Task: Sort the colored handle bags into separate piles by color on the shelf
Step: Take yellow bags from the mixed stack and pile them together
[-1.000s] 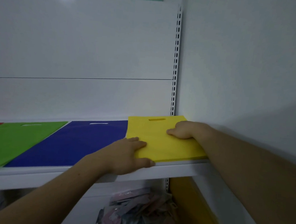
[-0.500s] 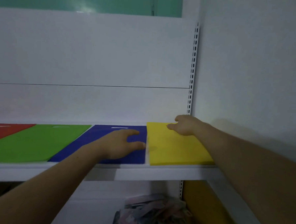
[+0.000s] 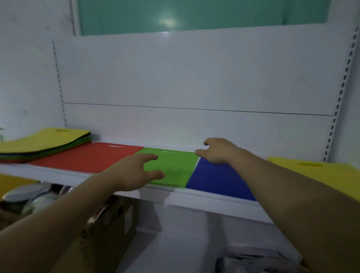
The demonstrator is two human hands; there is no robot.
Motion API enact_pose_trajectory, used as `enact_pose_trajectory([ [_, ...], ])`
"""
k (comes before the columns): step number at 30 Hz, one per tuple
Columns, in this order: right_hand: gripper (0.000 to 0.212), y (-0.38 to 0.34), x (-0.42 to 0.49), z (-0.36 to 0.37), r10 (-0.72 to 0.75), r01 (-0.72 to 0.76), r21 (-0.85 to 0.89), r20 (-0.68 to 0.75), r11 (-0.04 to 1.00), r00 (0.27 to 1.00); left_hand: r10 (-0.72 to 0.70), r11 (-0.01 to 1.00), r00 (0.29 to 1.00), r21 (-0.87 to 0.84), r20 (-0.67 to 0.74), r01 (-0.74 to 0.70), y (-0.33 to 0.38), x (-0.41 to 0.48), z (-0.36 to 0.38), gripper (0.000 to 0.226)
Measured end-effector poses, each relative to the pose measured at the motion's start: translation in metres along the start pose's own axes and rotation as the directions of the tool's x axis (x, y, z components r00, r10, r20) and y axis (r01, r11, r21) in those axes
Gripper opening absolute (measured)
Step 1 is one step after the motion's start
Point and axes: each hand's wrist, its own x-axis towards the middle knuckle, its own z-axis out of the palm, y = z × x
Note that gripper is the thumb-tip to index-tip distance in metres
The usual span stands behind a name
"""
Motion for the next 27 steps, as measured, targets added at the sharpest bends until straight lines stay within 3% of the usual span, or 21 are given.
enact_pose_trajectory([
  [14,0.068,-0.248,0.069,0.057,-0.293,0.291,0.049,0.034,0.955,0.956,-0.278,0.957,0.944,0.034,-0.178,0.288,-0.204,-0.075,-0.104,0.066],
  [27,0.062,-0.388,0.205,0.11,-0.446,0.445,0.022,0.037,0.895,0.894,-0.452,0.885,0.853,-0.01,-0.259,0.466,-0.349,-0.029,-0.156,0.066],
])
